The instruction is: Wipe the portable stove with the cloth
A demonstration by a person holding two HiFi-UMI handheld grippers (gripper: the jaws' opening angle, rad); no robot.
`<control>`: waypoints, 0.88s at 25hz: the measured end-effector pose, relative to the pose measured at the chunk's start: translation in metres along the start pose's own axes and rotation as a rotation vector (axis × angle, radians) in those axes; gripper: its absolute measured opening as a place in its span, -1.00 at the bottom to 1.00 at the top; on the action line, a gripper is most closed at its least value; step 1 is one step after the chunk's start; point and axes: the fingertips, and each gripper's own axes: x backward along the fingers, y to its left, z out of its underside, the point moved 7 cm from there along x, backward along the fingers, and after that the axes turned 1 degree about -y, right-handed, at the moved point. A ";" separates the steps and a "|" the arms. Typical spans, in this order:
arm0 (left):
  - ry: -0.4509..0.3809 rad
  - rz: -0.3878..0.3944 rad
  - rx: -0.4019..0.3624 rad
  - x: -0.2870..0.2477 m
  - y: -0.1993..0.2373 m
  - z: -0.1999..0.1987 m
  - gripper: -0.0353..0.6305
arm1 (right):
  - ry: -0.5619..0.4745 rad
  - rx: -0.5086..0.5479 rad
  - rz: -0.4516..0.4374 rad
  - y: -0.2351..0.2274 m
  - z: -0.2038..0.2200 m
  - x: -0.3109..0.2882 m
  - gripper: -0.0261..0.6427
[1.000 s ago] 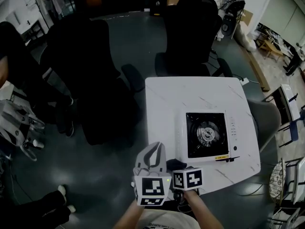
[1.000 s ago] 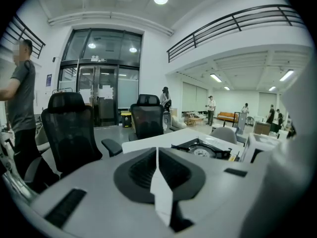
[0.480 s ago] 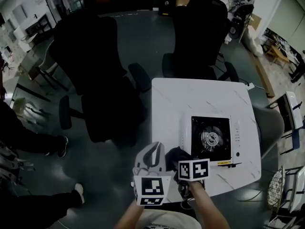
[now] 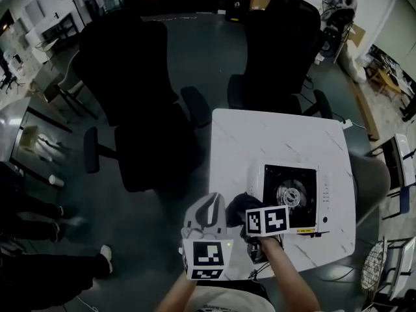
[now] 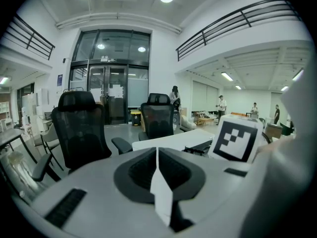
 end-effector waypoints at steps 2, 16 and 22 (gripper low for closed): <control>0.002 -0.007 0.004 -0.002 0.001 -0.001 -0.82 | 0.012 0.005 -0.003 0.000 -0.006 -0.001 -0.66; 0.017 -0.073 0.044 -0.022 0.011 0.000 -0.83 | 0.063 0.010 -0.002 -0.020 -0.053 -0.013 -0.66; 0.025 -0.093 0.051 -0.033 0.011 -0.002 -0.83 | 0.058 0.029 -0.003 -0.029 -0.076 -0.017 -0.66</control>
